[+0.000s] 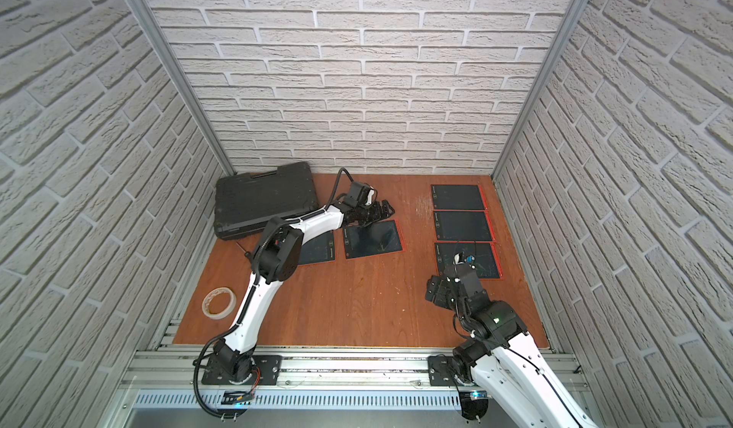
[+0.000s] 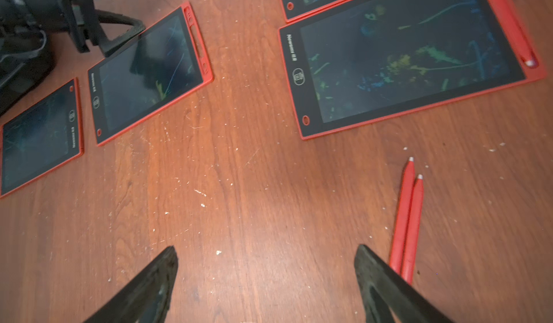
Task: Place the stylus back onto the writing tablet
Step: Move the writing tablet to the center of the board.
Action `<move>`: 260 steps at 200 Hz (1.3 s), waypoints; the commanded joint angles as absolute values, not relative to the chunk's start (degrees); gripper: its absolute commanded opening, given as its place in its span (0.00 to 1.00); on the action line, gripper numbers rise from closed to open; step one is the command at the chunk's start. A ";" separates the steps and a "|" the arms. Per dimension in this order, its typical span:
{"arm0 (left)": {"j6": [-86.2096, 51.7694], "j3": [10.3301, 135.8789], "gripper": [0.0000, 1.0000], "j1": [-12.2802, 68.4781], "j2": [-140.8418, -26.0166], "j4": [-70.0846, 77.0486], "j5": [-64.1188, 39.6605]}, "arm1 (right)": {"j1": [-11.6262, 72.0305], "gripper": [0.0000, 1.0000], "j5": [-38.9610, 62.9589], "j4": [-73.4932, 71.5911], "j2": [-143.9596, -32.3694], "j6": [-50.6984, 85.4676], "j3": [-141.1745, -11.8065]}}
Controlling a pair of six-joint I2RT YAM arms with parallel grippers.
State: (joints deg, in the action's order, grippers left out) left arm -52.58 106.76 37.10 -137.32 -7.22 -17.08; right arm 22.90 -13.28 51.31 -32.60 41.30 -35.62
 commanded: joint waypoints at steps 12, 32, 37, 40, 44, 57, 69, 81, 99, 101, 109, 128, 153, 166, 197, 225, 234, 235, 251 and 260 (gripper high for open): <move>-52.80 99.54 0.98 40.20 -136.27 -12.66 -19.07 | 23.34 0.92 -17.51 53.98 -33.21 45.31 -36.85; -52.75 95.83 0.98 41.28 -134.19 -11.70 -19.20 | 23.33 0.94 -21.58 56.75 -34.70 48.32 -37.25; -52.81 94.89 0.98 41.48 -133.66 -11.29 -19.35 | 23.30 0.95 -22.32 57.28 -35.03 48.90 -37.39; -52.72 94.41 0.98 41.57 -133.24 -11.06 -19.41 | 23.29 0.96 -22.68 57.57 -35.20 49.28 -37.43; -52.61 93.92 0.98 41.69 -132.82 -10.90 -19.45 | 23.30 0.96 -23.04 57.84 -35.47 49.72 -37.57; -51.58 92.99 0.98 41.84 -131.19 -11.14 -20.06 | 23.34 0.96 -24.04 58.18 -35.96 50.91 -37.63; -49.73 93.58 0.98 42.02 -129.45 -12.50 -20.11 | 23.23 0.97 -25.96 58.35 -36.12 52.18 -37.25; -46.92 95.45 0.98 42.01 -127.59 -15.32 -19.44 | 22.89 0.96 -27.26 58.53 -36.05 52.89 -37.09; -42.34 98.21 0.98 42.01 -124.55 -19.73 -17.99 | 22.11 0.92 -29.01 59.56 -36.25 54.25 -37.26; -41.90 98.38 0.98 42.01 -124.26 -20.09 -17.94 | 22.01 0.92 -29.11 59.65 -36.27 54.41 -37.26; -40.15 98.96 0.98 41.97 -122.82 -21.52 -17.97 | 21.36 0.90 -29.07 59.83 -36.39 54.57 -37.27; -35.91 99.53 0.98 42.01 -119.31 -24.88 -18.83 | 19.34 0.84 -28.18 59.23 -37.26 53.91 -36.86; -30.13 100.52 0.98 42.11 -115.24 -30.89 -19.47 | 13.88 0.76 -24.08 56.75 -39.72 51.98 -35.55; -26.82 100.98 0.98 42.12 -113.37 -34.03 -20.69 | 10.46 0.71 -21.27 55.15 -41.00 50.80 -34.91; -20.20 98.05 0.98 42.40 -108.02 -34.41 -25.41 | 4.23 0.56 -20.07 52.83 -43.70 47.92 -34.27; -17.77 92.19 0.98 43.21 -103.53 -29.10 -26.91 | -0.30 0.54 -18.04 50.32 -48.78 45.93 -34.58; -16.80 90.85 0.98 43.49 -102.66 -28.04 -27.16 | -1.40 0.53 -17.50 49.62 -50.21 45.43 -34.73; -16.71 90.73 0.98 43.59 -102.61 -27.95 -27.20 | -1.45 0.53 -17.50 49.55 -50.33 45.35 -34.77; -15.74 88.96 0.98 43.77 -101.49 -27.15 -26.52 | -3.24 0.51 -17.16 48.37 -52.14 44.48 -34.72; -15.97 88.28 0.98 43.78 -101.01 -26.89 -25.12 | -4.63 0.50 -16.34 47.49 -52.84 44.07 -34.33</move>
